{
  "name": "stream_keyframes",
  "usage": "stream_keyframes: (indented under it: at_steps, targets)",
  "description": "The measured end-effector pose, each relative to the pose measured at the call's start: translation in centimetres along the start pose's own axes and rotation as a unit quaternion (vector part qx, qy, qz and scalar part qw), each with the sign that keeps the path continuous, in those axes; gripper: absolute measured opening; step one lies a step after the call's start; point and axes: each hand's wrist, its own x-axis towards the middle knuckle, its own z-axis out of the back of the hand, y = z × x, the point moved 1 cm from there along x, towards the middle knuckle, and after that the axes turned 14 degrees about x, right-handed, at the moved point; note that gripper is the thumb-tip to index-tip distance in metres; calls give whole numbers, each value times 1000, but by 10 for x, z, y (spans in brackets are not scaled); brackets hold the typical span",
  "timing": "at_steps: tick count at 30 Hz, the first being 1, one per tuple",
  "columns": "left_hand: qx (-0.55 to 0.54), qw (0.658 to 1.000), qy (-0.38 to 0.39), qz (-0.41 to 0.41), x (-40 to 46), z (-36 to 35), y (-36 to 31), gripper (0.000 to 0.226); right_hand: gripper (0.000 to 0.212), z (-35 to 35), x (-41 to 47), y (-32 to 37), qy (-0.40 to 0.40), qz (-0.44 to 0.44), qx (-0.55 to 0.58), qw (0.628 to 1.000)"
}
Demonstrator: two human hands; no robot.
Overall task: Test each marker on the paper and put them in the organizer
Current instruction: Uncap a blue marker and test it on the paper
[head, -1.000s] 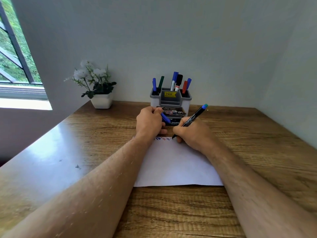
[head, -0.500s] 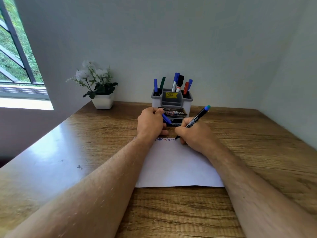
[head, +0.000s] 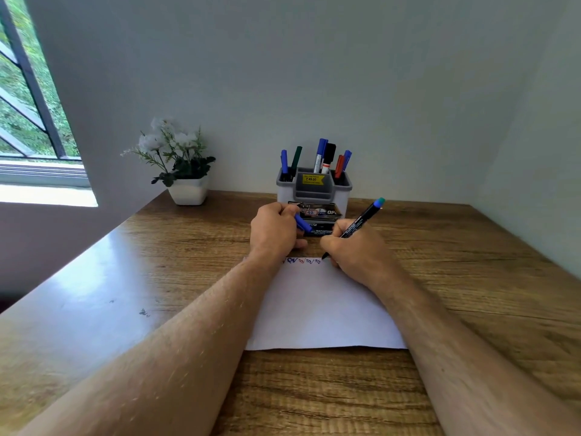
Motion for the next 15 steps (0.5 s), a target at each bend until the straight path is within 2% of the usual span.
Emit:
stream_keyframes:
  at_steps: [6, 10, 15]
  targets:
    - [-51, 999, 10, 16, 2, 1, -3, 13, 27, 8, 2, 6, -69, 150, 125, 978]
    - [-103, 994, 12, 43, 4, 3, -2, 17, 6, 8, 1, 7, -46, 170, 158, 972]
    - [-176, 982, 0, 73, 8, 6, 1, 16, 6, 7, -1, 7, -25, 180, 195, 964]
